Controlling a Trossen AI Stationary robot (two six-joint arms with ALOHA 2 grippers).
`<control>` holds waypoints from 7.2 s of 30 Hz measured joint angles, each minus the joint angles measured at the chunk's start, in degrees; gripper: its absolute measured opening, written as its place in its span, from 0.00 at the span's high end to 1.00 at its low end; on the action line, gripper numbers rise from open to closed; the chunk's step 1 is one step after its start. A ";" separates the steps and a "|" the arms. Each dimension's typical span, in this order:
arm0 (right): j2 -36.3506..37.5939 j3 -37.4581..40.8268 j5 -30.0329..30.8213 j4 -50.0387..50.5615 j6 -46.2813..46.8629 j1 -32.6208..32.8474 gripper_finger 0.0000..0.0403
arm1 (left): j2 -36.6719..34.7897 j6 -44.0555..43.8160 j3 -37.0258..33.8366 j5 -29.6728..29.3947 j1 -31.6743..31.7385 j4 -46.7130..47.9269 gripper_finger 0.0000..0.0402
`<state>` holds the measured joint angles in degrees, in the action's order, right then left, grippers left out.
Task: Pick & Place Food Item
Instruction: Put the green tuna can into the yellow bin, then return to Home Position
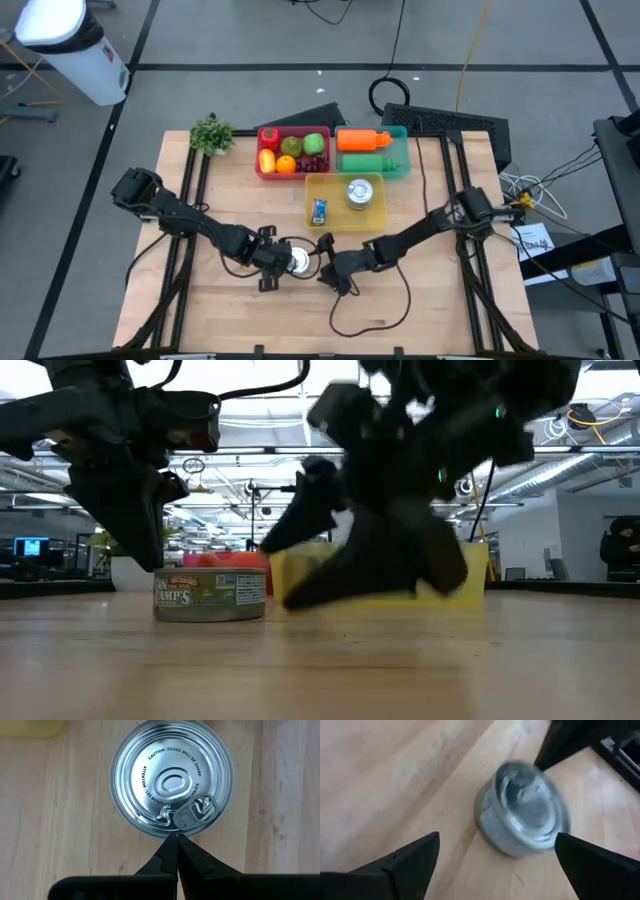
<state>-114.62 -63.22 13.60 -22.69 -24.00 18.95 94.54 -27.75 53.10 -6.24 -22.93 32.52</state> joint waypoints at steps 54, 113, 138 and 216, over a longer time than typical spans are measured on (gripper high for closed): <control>-7.29 -0.09 5.68 -7.71 -12.32 -2.74 0.06 | 0.23 -0.65 -0.11 -2.96 1.52 0.08 0.99; -6.56 -0.01 10.43 -2.74 -11.02 -2.59 0.06 | 0.65 -1.33 -1.25 -4.89 2.41 -4.10 0.99; -6.54 -0.01 10.44 -9.67 -17.29 0.23 0.64 | 0.87 -2.26 -1.51 -6.91 2.46 -3.84 0.97; 21.53 23.66 28.17 -9.20 -18.55 -6.14 0.32 | -13.94 13.57 -33.42 -13.36 15.83 -69.53 0.94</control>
<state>-93.09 -39.56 41.77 -31.88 -42.56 12.81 80.60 -14.17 19.68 -19.59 -7.09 -37.01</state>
